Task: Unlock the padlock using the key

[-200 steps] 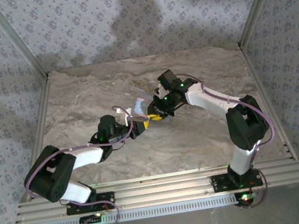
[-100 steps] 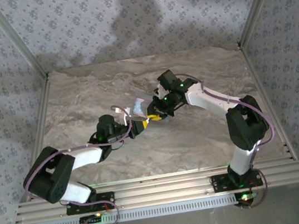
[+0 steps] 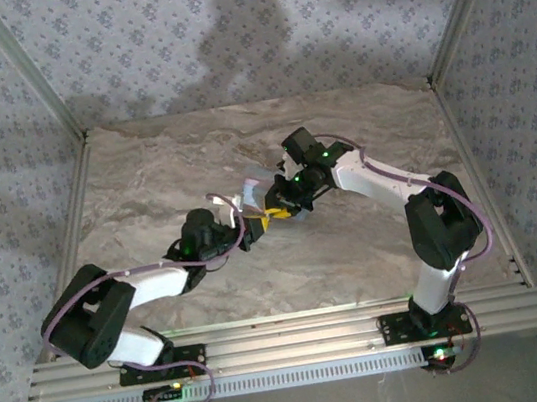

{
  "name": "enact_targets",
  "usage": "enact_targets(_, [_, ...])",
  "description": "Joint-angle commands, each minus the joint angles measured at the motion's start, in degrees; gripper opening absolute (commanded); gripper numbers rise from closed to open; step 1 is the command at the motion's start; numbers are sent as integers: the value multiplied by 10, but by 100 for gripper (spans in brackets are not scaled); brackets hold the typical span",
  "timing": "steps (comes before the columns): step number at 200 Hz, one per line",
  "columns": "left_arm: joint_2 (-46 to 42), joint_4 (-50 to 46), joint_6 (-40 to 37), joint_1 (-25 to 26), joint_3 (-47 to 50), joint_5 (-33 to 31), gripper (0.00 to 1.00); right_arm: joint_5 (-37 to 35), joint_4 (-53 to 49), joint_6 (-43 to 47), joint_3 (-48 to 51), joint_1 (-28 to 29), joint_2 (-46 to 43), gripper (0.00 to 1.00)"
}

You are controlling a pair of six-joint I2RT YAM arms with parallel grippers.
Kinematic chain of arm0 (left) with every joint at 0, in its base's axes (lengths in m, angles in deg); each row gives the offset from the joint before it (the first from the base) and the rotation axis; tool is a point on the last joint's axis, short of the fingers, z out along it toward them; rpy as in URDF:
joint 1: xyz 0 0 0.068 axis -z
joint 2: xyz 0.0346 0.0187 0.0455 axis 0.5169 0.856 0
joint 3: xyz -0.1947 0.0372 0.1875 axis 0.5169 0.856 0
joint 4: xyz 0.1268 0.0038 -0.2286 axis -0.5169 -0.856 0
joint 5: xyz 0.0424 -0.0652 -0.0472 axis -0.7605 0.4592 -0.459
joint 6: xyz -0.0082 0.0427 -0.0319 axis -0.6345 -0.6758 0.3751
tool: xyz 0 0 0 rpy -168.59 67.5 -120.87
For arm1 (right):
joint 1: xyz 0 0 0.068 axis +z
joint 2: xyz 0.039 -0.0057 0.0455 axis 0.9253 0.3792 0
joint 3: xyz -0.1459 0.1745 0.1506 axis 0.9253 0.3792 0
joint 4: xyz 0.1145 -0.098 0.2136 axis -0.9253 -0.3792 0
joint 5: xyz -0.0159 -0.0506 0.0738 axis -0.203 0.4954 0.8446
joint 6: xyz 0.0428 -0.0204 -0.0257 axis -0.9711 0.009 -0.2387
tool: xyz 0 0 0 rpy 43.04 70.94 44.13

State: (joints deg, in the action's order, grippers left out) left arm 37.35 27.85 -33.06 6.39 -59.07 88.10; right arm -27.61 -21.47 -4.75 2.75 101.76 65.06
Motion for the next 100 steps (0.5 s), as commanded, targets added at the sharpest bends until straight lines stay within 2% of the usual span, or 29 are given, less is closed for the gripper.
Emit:
enact_targets(1, [-16, 84, -12, 5, -49, -8, 0, 59, -7, -5, -1, 30, 4, 0])
enact_targets(49, [-13, 135, 56, -38, -27, 56, 0, 37, -9, -1, 6, 24, -2, 0])
enact_targets(100, [-19, 120, 55, -43, -21, 79, 0, 23, -10, 0, 9, 17, -9, 0])
